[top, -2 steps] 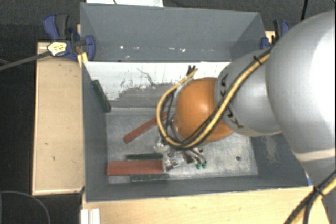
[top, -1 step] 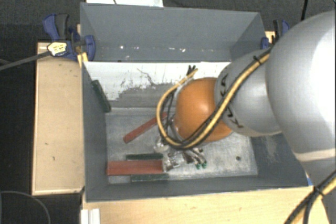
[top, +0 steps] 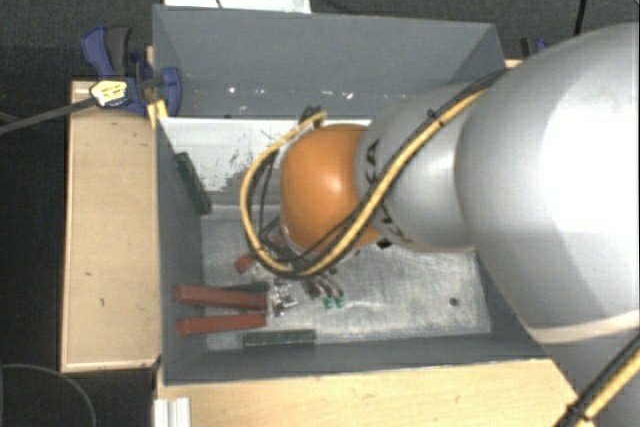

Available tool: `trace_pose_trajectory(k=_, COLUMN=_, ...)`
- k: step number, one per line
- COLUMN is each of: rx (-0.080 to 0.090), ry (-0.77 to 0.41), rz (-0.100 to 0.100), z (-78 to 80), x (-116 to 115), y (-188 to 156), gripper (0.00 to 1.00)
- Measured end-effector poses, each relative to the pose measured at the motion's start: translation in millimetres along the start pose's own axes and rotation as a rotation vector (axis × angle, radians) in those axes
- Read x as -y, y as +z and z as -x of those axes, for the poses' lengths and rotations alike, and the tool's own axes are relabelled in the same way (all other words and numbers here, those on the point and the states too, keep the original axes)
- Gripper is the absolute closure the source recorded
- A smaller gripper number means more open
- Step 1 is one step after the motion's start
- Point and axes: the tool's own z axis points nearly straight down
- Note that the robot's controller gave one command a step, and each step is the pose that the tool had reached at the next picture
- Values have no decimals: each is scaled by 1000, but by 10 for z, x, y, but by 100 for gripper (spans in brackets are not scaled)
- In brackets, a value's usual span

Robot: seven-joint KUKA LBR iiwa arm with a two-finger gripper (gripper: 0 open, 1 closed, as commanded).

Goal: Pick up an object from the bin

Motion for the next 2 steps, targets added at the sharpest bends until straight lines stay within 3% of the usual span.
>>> trace_pose_trajectory(k=1, rx=16, ry=-32, rz=4, z=111, x=-305, y=-21, gripper=100)
trace_pose_trajectory(k=2, rx=5, ry=-194, rz=2, z=307, x=-205, y=-1650, gripper=100)
